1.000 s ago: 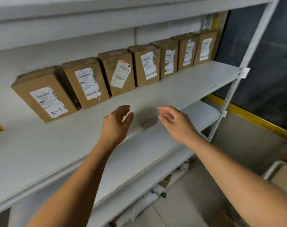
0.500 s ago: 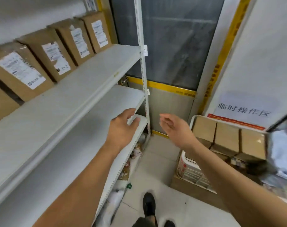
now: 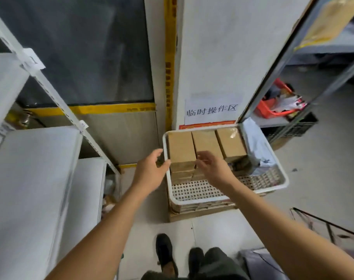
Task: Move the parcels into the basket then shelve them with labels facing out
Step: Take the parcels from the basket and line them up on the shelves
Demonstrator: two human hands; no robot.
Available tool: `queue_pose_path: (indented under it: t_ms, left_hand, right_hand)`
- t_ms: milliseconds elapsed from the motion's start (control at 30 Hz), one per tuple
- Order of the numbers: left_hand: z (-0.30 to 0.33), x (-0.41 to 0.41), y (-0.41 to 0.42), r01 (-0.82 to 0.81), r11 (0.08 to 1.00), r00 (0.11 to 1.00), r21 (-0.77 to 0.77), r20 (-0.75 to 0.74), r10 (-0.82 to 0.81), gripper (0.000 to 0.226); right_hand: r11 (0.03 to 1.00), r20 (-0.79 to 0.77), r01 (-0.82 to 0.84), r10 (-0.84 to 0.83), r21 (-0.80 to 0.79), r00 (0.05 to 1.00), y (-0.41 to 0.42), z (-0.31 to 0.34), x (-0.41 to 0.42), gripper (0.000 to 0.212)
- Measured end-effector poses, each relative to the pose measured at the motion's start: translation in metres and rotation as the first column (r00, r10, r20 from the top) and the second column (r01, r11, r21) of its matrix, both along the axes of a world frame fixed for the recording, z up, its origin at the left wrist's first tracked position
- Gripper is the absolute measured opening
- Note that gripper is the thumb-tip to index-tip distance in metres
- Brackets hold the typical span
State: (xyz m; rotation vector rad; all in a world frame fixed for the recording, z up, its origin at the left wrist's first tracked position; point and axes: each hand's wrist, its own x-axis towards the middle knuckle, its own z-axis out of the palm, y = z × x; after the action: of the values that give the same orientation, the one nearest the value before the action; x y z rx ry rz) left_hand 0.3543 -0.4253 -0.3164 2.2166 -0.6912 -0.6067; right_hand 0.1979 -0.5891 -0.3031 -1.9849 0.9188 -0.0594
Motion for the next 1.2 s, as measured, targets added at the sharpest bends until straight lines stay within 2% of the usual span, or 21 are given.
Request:
queue_pose_path:
  t_ms: [233,500,633,800,867,933,967,1000,1033,1067,1100,1167,1200]
  left_hand:
    - [-0.053,0.016,-0.07,0.092,0.991,0.992,0.099,-0.1,-0.082,0.06]
    - [-0.091,0.054,-0.122,0.066,0.974,0.995,0.215,-0.086,-0.049,0.065]
    - [-0.116,0.085,-0.144,0.1,0.95,0.995,0.294,-0.037,-0.093,0.066]
    - [-0.154,0.132,-0.174,0.226,0.906,0.971,0.359,-0.008,-0.239,0.071]
    - [-0.17,0.149,-0.19,0.303,0.873,0.946,0.381,-0.011,-0.323,0.074]
    - [-0.183,0.164,-0.206,0.384,0.83,0.907,0.404,0.003,-0.421,0.075]
    - [-0.189,0.17,-0.213,0.423,0.809,0.885,0.407,0.004,-0.465,0.076]
    - [-0.195,0.176,-0.219,0.46,0.79,0.865,0.406,-0.003,-0.503,0.078]
    - [-0.2,0.181,-0.223,0.492,0.768,0.844,0.41,-0.009,-0.535,0.079]
    - [-0.206,0.185,-0.226,0.516,0.747,0.827,0.42,-0.016,-0.562,0.08]
    - [-0.211,0.187,-0.227,0.536,0.724,0.811,0.434,-0.025,-0.585,0.081]
    - [-0.219,0.188,-0.228,0.57,0.686,0.779,0.453,-0.032,-0.626,0.081]
    - [-0.221,0.188,-0.227,0.578,0.679,0.767,0.453,-0.017,-0.642,0.08]
  right_hand:
    - [0.991,-0.082,0.092,-0.084,0.098,0.993,-0.046,-0.036,0.001,0.047]
    - [0.969,-0.101,0.033,-0.009,0.244,0.995,-0.081,-0.094,0.048,0.056]
    - [0.918,-0.106,0.128,-0.095,0.375,0.99,-0.084,-0.125,0.074,0.055]
    - [0.814,-0.189,0.291,-0.225,0.503,0.956,-0.071,-0.168,0.092,0.054]
    - [0.716,-0.264,0.421,-0.328,0.557,0.907,-0.064,-0.184,0.097,0.052]
    - [0.554,-0.287,0.508,-0.44,0.659,0.851,-0.055,-0.196,0.103,0.034]
    - [0.448,-0.303,0.553,-0.515,0.702,0.802,-0.052,-0.203,0.106,0.027]
    - [0.295,-0.34,0.589,-0.592,0.752,0.731,-0.05,-0.208,0.109,0.03]
    - [0.114,-0.381,0.587,-0.658,0.802,0.649,-0.05,-0.214,0.112,0.045]
    - [0.046,-0.394,0.583,-0.693,0.811,0.603,-0.05,-0.214,0.117,0.057]
    - [-0.028,-0.398,0.558,-0.73,0.829,0.556,-0.05,-0.211,0.123,0.057]
    - [-0.07,-0.382,0.524,-0.765,0.849,0.518,-0.049,-0.205,0.132,0.036]
    - [-0.087,-0.38,0.508,-0.771,0.857,0.51,-0.049,-0.204,0.135,0.035]
